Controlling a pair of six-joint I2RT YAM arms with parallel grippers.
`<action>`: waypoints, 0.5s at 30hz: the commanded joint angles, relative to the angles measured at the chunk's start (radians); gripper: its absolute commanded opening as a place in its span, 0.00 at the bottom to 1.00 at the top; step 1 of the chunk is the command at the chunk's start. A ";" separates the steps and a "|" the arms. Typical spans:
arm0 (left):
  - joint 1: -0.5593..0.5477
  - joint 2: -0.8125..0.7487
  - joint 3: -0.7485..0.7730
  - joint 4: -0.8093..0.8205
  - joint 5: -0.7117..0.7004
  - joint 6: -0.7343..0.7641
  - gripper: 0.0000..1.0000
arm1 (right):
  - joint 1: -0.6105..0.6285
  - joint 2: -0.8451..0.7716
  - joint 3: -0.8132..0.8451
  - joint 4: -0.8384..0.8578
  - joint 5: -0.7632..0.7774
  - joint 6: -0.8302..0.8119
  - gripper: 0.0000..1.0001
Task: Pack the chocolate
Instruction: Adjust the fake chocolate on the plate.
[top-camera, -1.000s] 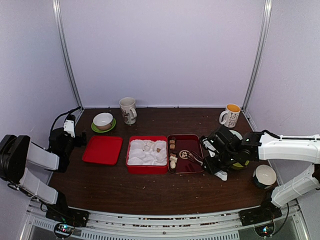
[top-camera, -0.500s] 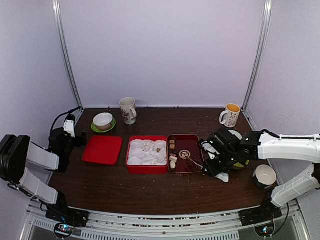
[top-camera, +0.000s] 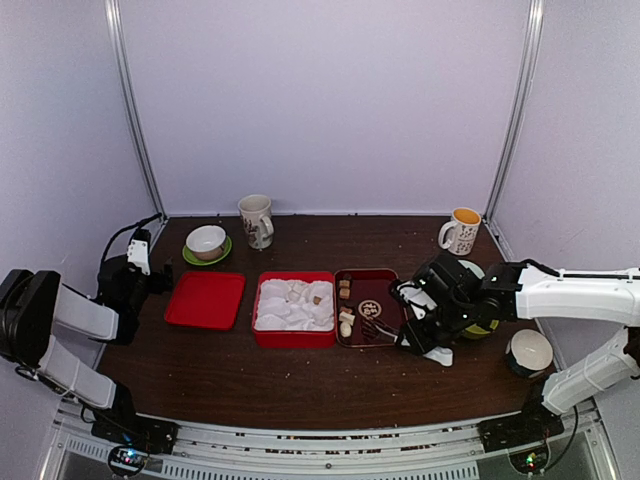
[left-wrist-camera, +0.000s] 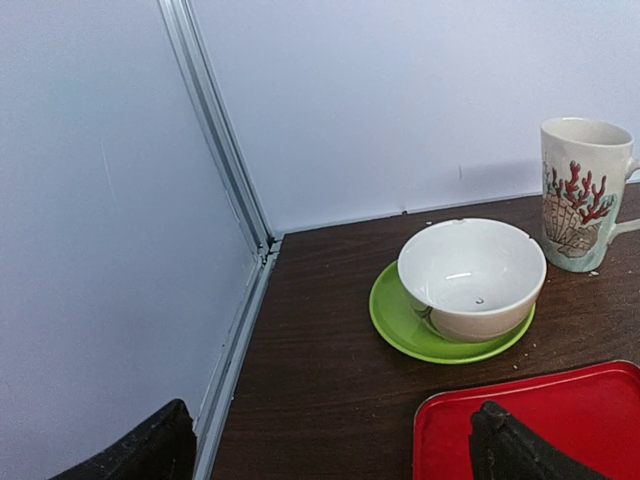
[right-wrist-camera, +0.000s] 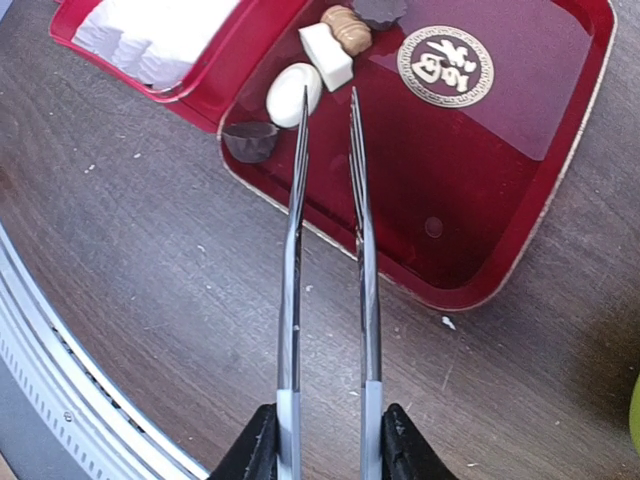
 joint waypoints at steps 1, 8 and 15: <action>0.009 0.005 0.015 0.053 -0.005 -0.002 0.98 | 0.012 -0.017 0.028 0.056 -0.051 -0.010 0.32; 0.010 0.005 0.015 0.053 -0.005 -0.002 0.98 | 0.020 0.004 0.038 0.093 -0.094 -0.002 0.31; 0.010 0.004 0.014 0.053 -0.005 -0.002 0.98 | 0.034 0.047 0.055 0.117 -0.117 0.000 0.28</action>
